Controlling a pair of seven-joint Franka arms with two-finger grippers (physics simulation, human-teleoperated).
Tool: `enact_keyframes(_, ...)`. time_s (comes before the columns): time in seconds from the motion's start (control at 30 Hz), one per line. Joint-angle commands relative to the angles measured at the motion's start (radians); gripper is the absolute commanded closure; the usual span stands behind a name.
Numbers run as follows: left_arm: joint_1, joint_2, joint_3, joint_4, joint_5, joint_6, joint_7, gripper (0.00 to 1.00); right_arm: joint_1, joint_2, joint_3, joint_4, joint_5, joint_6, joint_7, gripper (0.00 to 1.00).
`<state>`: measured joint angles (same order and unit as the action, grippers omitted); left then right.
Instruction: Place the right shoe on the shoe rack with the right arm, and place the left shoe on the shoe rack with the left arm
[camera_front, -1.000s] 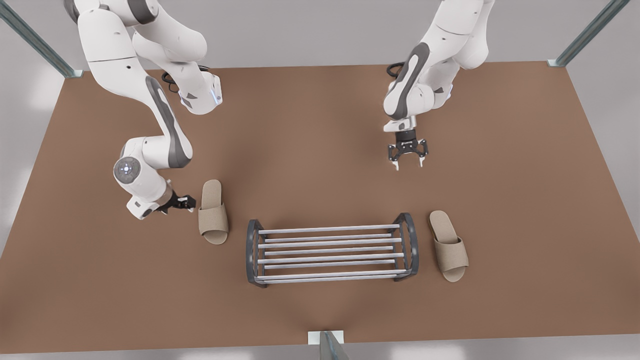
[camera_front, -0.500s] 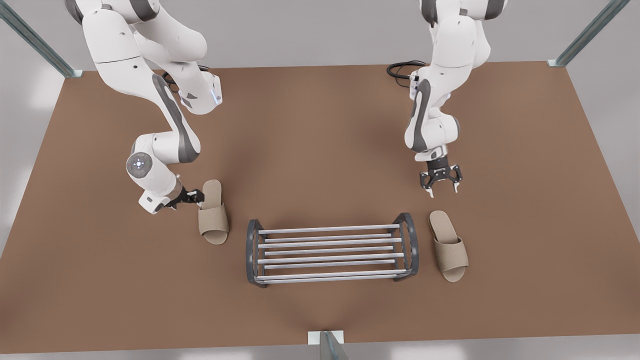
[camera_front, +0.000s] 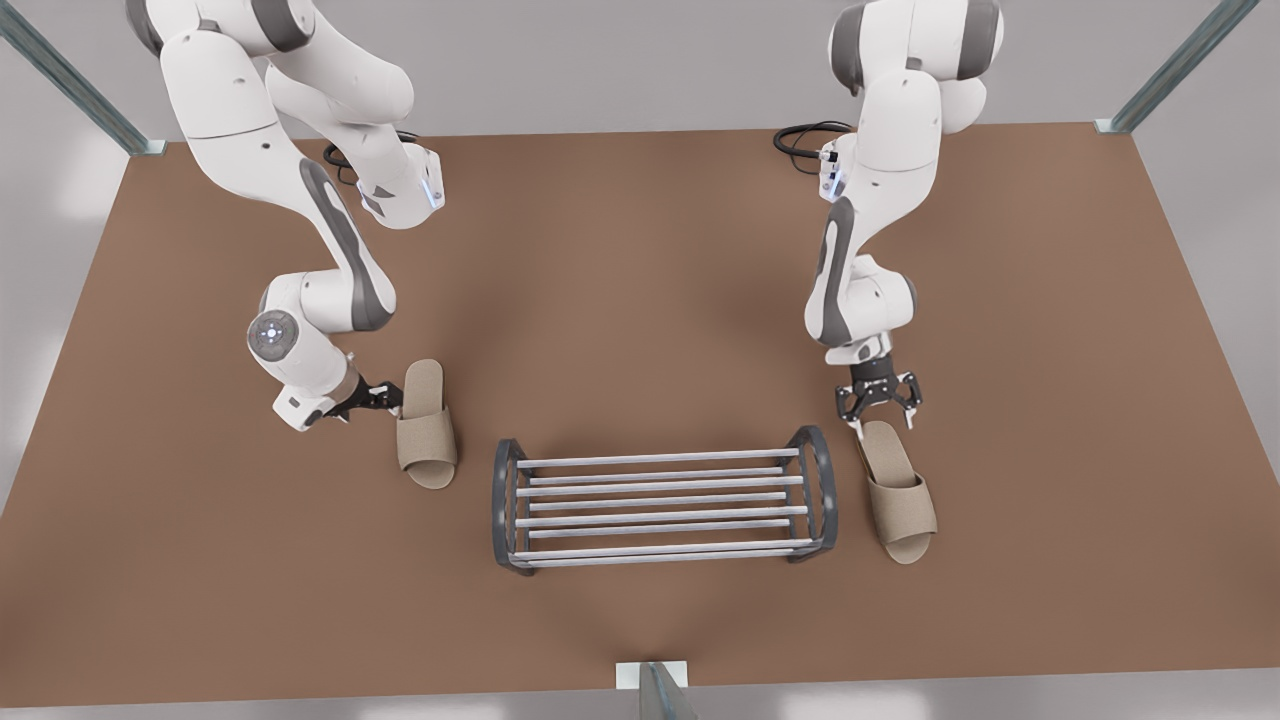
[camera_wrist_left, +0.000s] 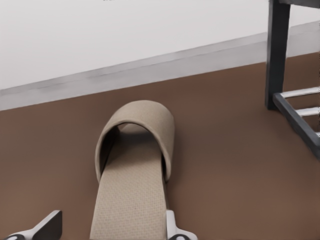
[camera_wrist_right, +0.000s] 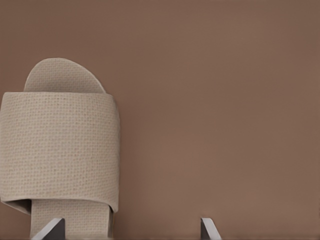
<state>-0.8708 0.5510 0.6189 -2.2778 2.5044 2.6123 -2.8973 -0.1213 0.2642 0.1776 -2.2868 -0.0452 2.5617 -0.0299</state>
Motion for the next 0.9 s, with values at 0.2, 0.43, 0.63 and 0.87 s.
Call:
enact_keyframes(0.2, 0.035, 0.060, -0.021, 0.104, -0.035, 0.023, -0.965, 0.00, 0.009, 0.000, 0.017, -0.017, 0.001, 0.012, -0.035, 0.00)
enact_keyframes(0.43, 0.046, 0.118, -0.034, 0.225, -0.078, 0.043, -0.965, 0.00, 0.009, 0.072, 0.016, -0.010, 0.001, 0.049, -0.036, 0.00)
enact_keyframes(0.63, 0.131, 0.193, -0.073, 0.325, -0.076, 0.041, -0.961, 0.00, 0.017, 0.092, 0.016, -0.005, 0.001, 0.078, -0.033, 0.00)
enact_keyframes(0.87, 0.158, 0.227, -0.094, 0.383, -0.078, 0.041, -0.962, 0.00, 0.022, 0.113, 0.016, 0.009, 0.001, 0.094, -0.031, 0.00)
